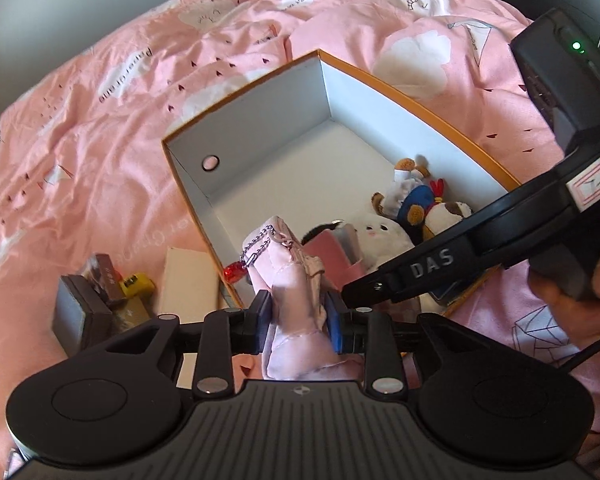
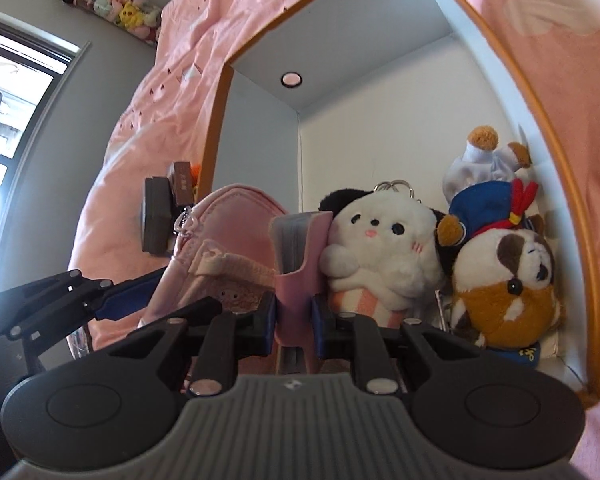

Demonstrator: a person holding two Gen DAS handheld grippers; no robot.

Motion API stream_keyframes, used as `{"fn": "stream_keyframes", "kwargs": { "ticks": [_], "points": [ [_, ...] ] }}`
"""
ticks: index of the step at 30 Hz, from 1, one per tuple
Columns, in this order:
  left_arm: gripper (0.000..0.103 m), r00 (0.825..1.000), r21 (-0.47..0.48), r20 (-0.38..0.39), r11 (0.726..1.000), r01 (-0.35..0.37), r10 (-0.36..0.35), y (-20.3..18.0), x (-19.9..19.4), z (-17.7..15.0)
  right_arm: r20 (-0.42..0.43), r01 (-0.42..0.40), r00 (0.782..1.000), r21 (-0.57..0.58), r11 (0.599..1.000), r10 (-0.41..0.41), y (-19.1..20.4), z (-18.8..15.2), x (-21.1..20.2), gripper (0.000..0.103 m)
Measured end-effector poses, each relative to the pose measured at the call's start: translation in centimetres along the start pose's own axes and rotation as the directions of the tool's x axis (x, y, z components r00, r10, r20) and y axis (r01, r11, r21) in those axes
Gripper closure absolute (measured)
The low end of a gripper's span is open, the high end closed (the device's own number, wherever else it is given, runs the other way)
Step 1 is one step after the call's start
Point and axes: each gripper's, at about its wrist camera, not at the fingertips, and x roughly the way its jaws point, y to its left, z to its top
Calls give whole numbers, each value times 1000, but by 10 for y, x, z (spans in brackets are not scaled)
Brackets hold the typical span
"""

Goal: Organize objects
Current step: 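Lower the pink bag and pink card into the orange box with both tools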

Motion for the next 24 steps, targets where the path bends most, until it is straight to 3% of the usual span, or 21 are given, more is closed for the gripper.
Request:
{"fn": "stream_keyframes", "kwargs": {
  "ticks": [6, 7, 9, 18, 20, 21, 24],
  "points": [
    [66, 996, -96, -44, 993, 72, -76, 18, 14, -1, -33, 24, 999, -39, 999, -26, 2, 4, 11, 84],
    [60, 992, -127, -44, 986, 110, -116, 23, 17, -1, -35, 27, 999, -46, 999, -29, 3, 5, 12, 84],
    [58, 980, -180, -45, 967, 183, -194, 32, 21, -2, -46, 31, 998, -53, 998, -34, 3, 8, 14, 84],
    [51, 952, -200, -10, 933, 298, -306, 56, 10, -9, -89, 52, 994, -112, 992, -62, 7, 16, 20, 81],
    [59, 954, -188, 2, 937, 296, -301, 59, 8, -7, -84, 52, 995, -119, 991, -62, 8, 17, 18, 81],
    [69, 956, -182, 5, 940, 290, -294, 59, 9, -6, -81, 53, 995, -124, 991, -64, 8, 17, 17, 81],
    [79, 959, -162, 1, 947, 279, -283, 57, 17, -3, -80, 56, 994, -130, 990, -67, 10, 19, 17, 81]
  ]
}}
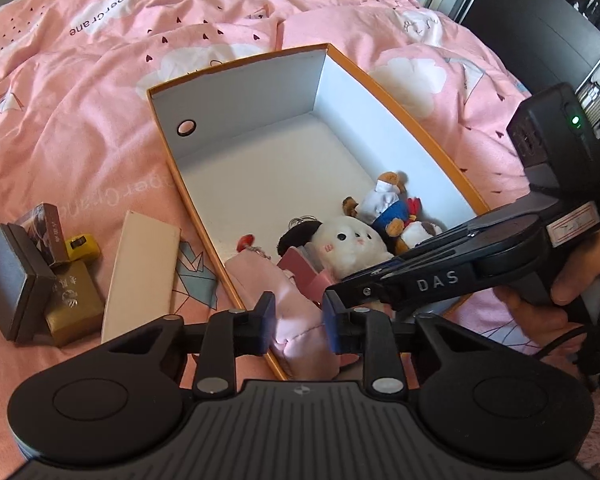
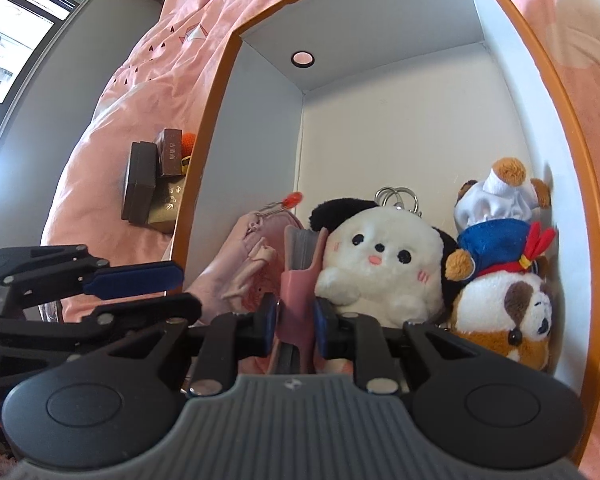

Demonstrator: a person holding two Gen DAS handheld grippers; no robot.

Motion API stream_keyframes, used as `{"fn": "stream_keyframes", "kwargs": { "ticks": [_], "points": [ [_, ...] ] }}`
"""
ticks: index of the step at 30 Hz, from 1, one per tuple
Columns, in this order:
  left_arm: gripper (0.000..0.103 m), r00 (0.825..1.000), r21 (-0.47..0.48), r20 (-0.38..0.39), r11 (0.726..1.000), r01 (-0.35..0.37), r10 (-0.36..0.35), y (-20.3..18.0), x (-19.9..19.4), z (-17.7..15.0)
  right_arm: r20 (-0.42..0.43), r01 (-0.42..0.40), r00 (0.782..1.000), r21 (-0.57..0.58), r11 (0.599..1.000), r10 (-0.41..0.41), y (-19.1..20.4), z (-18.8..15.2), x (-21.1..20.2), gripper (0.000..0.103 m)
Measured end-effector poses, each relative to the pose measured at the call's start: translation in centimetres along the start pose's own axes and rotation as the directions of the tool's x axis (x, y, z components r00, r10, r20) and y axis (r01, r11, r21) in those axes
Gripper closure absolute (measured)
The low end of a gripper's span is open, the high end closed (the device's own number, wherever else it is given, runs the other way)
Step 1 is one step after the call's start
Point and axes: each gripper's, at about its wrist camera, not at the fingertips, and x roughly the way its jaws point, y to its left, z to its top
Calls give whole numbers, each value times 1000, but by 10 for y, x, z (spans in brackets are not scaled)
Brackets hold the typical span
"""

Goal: Organize objects
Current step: 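Lower the pink bag and pink card into the orange box with both tools, then open both tools and withdraw them toward the remaining boxes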

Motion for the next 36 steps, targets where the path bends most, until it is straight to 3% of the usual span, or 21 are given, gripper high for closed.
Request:
{"fn": "stream_keyframes", "kwargs": {
  "ticks": [4, 10, 17, 23, 25, 28, 32, 34, 36],
  "points": [
    [83, 999, 30, -42, 999, 15, -13, -5, 10, -2, 0, 7, 1000, -15, 1000, -7, 1, -2, 0, 86],
    [83, 987, 74, -158, 997, 39, -27, -13, 25, -12, -11, 0, 1000, -24, 1000, 0, 2, -4, 2, 86],
    [82, 983, 67, -185, 997, 32, -19, -15, 36, -17, -24, 5, 1000, -19, 1000, -5, 0, -7, 8, 86],
    [74, 996, 40, -87, 999, 32, -28, -10, 20, -23, 35, 15, 999, -30, 999, -14, 4, -8, -1, 75],
    [65, 1000, 37, -24, 999, 14, -13, -10, 11, -28, 70, 23, 997, -45, 999, -20, 7, -9, -7, 72],
    [64, 995, 75, 99, 997, -30, 22, -12, -9, -39, 141, 45, 990, -84, 995, -33, 15, -13, -18, 62],
    [62, 962, 106, 259, 987, -120, 89, -4, -34, -56, 211, 93, 975, -115, 989, -67, 24, -17, -27, 59],
    [61, 937, 119, 312, 972, -203, 157, 4, -42, -69, 226, 95, 972, -115, 989, -67, 27, -17, -29, 58],
    [59, 901, 140, 353, 938, -318, 253, 10, -48, -80, 240, 98, 968, -116, 988, -67, 30, -18, -31, 57]
  ]
}}
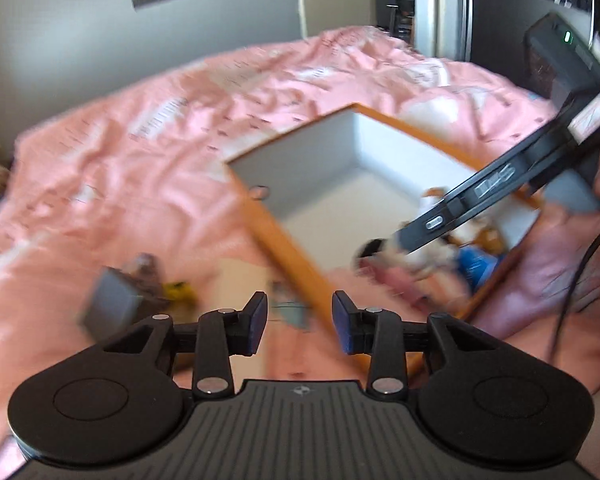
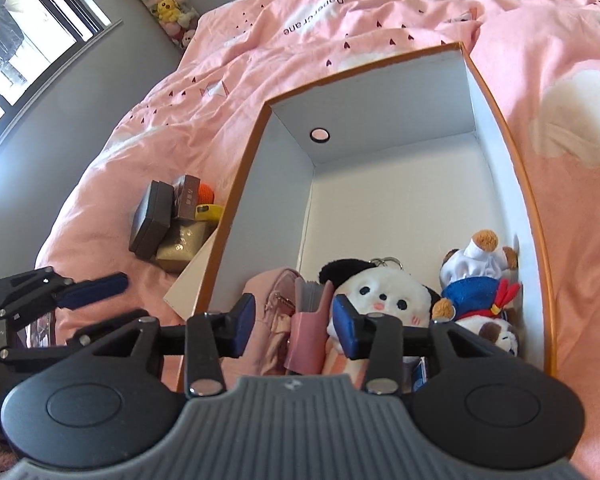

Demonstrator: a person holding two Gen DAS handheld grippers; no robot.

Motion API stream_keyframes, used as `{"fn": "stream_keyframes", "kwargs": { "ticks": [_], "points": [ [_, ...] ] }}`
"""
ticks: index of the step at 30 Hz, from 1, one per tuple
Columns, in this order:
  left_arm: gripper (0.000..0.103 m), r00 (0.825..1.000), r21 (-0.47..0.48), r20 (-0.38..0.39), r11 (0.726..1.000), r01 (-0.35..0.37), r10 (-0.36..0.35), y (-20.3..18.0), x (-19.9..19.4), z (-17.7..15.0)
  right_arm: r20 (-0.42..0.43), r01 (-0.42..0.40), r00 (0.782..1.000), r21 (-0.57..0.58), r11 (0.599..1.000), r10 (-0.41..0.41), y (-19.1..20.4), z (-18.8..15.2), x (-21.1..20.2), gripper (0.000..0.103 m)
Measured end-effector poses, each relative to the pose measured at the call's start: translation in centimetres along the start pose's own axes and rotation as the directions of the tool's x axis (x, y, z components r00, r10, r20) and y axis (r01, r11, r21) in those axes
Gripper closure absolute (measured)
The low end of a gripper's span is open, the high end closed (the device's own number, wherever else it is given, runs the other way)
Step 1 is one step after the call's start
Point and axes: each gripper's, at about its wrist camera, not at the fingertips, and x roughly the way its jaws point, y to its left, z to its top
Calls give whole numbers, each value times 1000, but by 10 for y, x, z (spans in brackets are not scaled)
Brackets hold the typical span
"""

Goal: Organize objects
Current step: 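Open both tools and withdraw them toward the remaining boxes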

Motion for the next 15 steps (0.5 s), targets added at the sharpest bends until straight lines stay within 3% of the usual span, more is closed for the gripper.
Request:
{"fn": "stream_keyframes", "kwargs": {
  "ticks": [3, 6, 8, 15],
  "points": [
    [50, 986, 118, 52, 980, -162, 157, 6, -10, -19, 17, 18, 1000, -12, 1000, -18, 5, 0, -3, 56],
    [48, 945, 216, 105, 920, -326, 310, 16, -13, -36, 23, 27, 999, -22, 999, -26, 11, 0, -4, 56],
    [48, 932, 230, 84, 903, -363, 354, 28, -14, -44, 21, 29, 999, -31, 999, -28, 17, 1, -3, 55],
    [48, 925, 199, 2, 907, -372, 379, 59, -6, -67, 7, 40, 999, -88, 995, -40, 42, 12, 8, 52]
  ]
}}
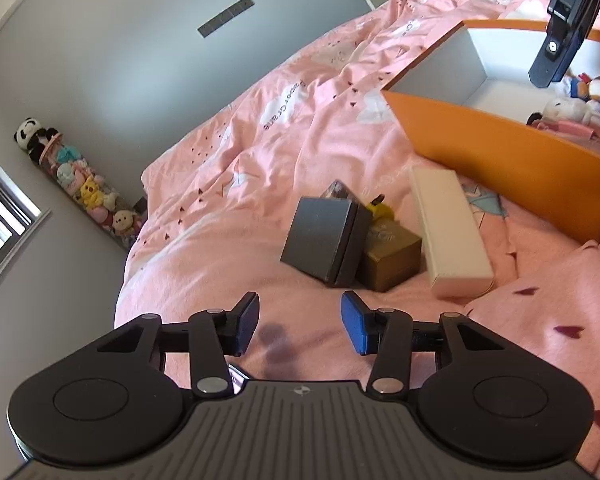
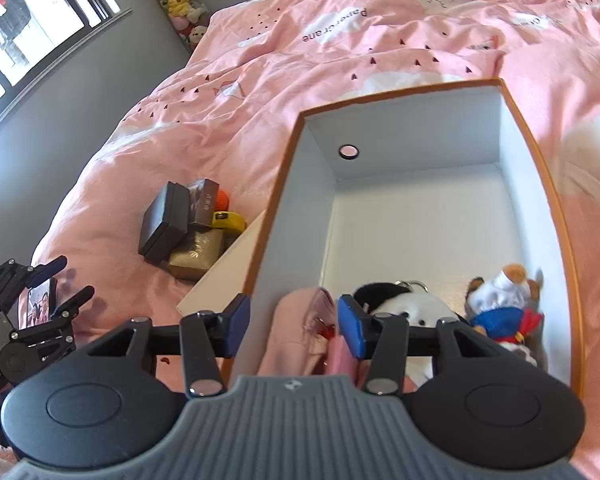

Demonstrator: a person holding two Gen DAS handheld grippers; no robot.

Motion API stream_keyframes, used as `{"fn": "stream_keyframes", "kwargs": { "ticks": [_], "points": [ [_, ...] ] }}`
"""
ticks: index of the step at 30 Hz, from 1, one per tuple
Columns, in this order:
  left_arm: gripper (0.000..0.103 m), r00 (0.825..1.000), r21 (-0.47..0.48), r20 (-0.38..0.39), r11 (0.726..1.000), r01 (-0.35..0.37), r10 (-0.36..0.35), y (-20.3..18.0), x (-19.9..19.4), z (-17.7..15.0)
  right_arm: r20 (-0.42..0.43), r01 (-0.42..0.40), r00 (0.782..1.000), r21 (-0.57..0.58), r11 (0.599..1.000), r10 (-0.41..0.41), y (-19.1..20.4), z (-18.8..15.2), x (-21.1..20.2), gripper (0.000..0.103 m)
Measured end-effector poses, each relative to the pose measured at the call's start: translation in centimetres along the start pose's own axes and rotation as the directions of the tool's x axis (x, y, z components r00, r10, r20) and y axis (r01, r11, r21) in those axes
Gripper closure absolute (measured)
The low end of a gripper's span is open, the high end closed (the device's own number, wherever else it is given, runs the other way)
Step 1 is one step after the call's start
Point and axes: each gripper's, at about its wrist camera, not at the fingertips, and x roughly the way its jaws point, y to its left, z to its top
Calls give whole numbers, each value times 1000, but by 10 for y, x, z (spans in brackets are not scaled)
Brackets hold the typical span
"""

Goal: Organize objects
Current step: 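Open both tools and withdraw them toward the remaining boxes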

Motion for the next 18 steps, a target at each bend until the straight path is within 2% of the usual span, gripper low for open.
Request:
{"fn": "stream_keyframes", "kwargs": {
  "ticks": [4, 7, 14, 18],
  "points": [
    [46, 998, -12, 44, 999, -38, 38, 12, -4, -3, -7, -2, 1000, -40, 999, 2, 15, 9, 7, 50],
    [44, 997, -10, 67, 999, -45, 46, 27, -2, 8, -18, -9, 1000, -81, 997, 7, 29, 16, 13, 50],
    [43, 995, -66, 84, 997, 51, -46, 52, 12, 33, -58, -27, 998, -175, 984, 17, 62, 36, 38, 49],
    [41, 989, -87, 72, 987, 135, -129, 58, 21, 44, -99, -14, 995, -231, 973, -9, 88, 45, 65, 49]
  ]
}}
